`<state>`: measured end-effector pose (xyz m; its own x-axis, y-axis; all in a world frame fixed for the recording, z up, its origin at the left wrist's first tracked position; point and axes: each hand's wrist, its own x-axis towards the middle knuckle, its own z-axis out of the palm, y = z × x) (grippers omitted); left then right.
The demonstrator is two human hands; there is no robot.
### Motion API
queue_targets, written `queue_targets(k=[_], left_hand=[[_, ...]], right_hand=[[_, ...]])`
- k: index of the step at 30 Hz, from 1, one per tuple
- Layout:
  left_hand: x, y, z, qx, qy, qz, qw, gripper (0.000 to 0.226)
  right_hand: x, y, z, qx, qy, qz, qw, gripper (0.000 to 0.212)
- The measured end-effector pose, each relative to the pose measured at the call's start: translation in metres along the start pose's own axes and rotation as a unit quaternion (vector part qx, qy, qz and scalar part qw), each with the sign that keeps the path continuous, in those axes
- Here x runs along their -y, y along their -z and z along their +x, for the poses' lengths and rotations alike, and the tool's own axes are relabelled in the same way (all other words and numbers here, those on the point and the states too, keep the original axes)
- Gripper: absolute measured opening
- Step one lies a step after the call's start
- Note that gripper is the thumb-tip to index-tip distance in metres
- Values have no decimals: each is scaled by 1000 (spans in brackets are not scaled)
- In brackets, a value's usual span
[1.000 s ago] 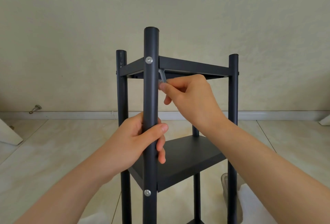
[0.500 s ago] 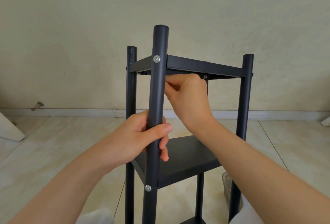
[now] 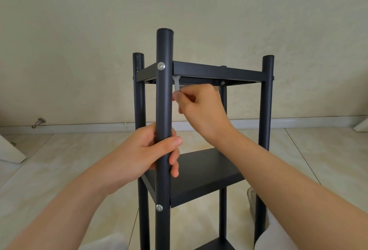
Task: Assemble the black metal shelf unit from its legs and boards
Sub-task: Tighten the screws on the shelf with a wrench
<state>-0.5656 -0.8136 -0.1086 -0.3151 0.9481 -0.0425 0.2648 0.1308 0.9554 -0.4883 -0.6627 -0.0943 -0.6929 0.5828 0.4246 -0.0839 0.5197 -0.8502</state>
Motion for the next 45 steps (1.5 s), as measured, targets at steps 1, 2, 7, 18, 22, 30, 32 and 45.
queue_targets(k=[1,2,7,18,22,30,32,45], left_hand=[[1,1,-1,1,1,-4,1000,21],[1,2,-2,2,2,-7,1000,21],[5,7,-5,8,7,-21,1000,21],[7,8,-5,19,6,-24,1000,19],[8,10,-5,22,8,-27,999,20],[11,12,-8,34,11,-37,999,24],[11,13,-9,35,14,-35,999,24],[12,14,-9,40,15,-21,999,22]], right_hand=[[2,3,-2,6,-9,11,1000,36],[4,6,-3,13,-14,20,1000,33],[11,16,-6,48,-30,37,998,32],[16,15,-4,44,-20,45,998,32],[17,13,-5,30,-3,17,999,37],[7,0,-6,5,36,6,999,31],[4,-5,-6,-20,68,5,997,31],[-4,-16,1,-86,101,-27,991,35]])
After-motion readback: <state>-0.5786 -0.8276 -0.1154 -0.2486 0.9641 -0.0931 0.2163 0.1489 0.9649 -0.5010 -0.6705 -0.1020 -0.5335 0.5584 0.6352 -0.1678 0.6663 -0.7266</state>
